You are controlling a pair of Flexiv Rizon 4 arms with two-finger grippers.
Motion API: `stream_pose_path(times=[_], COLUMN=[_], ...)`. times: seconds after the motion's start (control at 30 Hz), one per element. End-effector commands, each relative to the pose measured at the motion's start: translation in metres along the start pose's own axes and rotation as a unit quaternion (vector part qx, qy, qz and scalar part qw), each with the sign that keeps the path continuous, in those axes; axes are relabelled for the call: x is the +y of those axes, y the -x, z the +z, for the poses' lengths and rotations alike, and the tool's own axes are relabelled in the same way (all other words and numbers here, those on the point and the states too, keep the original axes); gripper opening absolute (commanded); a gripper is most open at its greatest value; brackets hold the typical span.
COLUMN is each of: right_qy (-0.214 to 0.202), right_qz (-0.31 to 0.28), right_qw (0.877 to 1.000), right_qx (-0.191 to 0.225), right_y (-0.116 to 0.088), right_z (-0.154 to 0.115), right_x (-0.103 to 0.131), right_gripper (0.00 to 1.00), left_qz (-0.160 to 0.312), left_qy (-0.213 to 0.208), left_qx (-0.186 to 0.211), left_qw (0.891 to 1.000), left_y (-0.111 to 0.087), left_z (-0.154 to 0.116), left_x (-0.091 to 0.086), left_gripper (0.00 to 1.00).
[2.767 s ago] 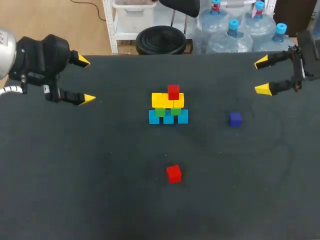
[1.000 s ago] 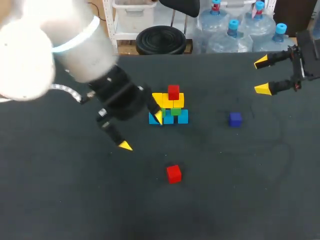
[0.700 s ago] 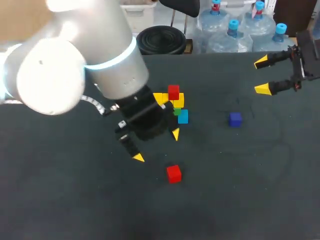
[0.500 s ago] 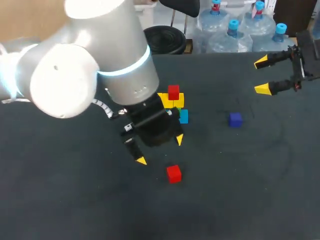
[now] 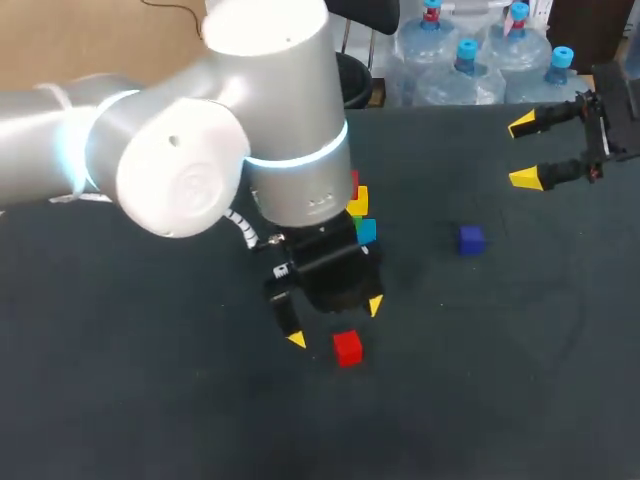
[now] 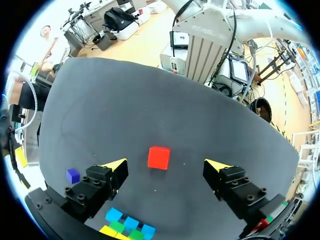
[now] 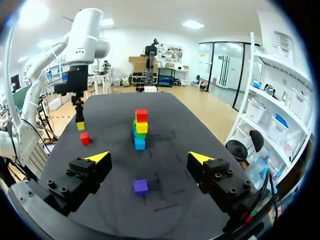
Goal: Place the blue cubes, place green cubes on the blue cubes, place the yellow cubes on the green cubes, then place the red cubes on the yellow cubes, and place purple cube on the red cubes.
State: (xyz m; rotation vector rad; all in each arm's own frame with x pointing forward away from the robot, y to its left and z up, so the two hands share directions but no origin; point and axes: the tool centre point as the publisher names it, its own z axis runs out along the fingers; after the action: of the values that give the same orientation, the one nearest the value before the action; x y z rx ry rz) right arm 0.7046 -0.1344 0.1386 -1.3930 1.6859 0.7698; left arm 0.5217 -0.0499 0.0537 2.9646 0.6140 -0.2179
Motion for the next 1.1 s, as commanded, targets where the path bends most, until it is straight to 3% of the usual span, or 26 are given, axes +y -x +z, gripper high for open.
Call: stream_pose_path(times=[0.03, 0.6, 0.9, 1.1], right_qy=[0.0, 0.0, 0.0, 0.0], right_qz=[-0.001, -0.001, -0.001, -0.001], right_qw=[1.0, 1.0, 1.0, 1.0], right_qx=[-0.001, -0.001, -0.001, -0.001], right_y=[0.0, 0.0, 0.0, 0.0], right_z=[0.001, 0.001, 0.001, 0.001], right_x=[0.0, 0.0, 0.0, 0.0], right_gripper=[1.0, 1.0, 1.0, 1.0], left_qz=[0.004, 0.025, 0.021, 0.014], left_qy=[-0.021, -0.04, -0.038, -0.034], left_qx=[-0.005, -0.016, -0.02, -0.024], left_qw=[1.0, 0.999, 0.999, 0.999], left_y=[-0.003, -0.008, -0.011, -0.013], left_z=[0.009, 0.03, 0.034, 0.037], left_x=[0.009, 0.015, 0.013, 0.01], left_gripper=[1.0, 1.0, 0.8, 0.77])
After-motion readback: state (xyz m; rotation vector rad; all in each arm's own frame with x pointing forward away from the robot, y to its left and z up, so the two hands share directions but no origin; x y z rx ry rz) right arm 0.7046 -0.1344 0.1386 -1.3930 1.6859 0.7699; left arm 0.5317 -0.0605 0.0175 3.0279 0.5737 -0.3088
